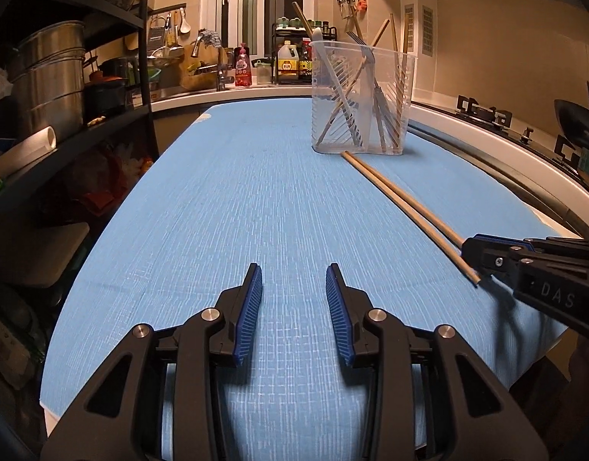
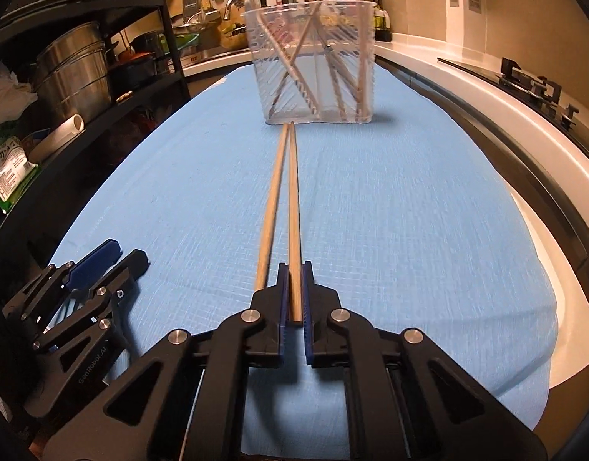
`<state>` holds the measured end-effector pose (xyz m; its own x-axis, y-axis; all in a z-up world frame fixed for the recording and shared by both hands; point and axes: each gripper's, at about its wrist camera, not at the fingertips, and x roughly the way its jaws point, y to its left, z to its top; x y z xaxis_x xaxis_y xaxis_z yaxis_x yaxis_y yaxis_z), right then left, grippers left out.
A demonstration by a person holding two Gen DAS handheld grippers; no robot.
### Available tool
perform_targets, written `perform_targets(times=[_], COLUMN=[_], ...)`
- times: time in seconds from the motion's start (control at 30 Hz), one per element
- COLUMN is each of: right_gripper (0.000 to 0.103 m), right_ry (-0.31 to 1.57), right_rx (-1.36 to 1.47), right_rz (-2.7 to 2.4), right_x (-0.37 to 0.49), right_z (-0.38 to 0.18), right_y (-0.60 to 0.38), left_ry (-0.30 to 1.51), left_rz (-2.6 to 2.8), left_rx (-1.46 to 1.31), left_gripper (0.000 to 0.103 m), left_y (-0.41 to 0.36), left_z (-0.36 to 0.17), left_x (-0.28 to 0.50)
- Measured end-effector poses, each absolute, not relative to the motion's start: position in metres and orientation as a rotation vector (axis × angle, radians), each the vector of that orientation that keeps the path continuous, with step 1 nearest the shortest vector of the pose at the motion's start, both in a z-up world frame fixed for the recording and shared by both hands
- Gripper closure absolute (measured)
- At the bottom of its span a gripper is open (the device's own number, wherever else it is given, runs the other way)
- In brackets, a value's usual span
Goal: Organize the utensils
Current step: 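Grasp a wooden chopstick with the right tool while the left tool grasps the other chopstick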
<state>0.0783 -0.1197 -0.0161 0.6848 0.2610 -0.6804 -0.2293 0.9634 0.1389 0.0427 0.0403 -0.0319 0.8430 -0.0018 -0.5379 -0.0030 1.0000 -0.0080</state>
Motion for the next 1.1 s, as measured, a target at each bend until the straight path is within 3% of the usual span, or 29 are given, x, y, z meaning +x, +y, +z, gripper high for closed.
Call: perform_targets(times=[0.43,0.57,0.67,1.1], right_gripper=[0.096,0.089,0.084,0.084], right_ry=[0.735,0.727,0.722,0.708], right_rx=[0.117,0.127,0.135,0.125], right_rz=[0.171,0.174,0.179,0.177], right_x=[0.065,0.063,0.062,0.060], right_z=[-0.020,-0.020,-0.021,-0.022], right_y=[-0.170,-0.176,-0.181,-0.187], left_ry=[0.609,0.592,0.581,0.667], left_rz=[0.061,0.046,-0.015,-0.053], left_rx=[0.008,-0.021,-0.025,-0.011], left_gripper=[0.066,0.065,0.059,0.059], left_y=[0.032,0.021,0.001,-0.047], left_z=[-0.025,-0.015,-0.007,-0.021], left_x=[0.046,0.045,0.050,0.082])
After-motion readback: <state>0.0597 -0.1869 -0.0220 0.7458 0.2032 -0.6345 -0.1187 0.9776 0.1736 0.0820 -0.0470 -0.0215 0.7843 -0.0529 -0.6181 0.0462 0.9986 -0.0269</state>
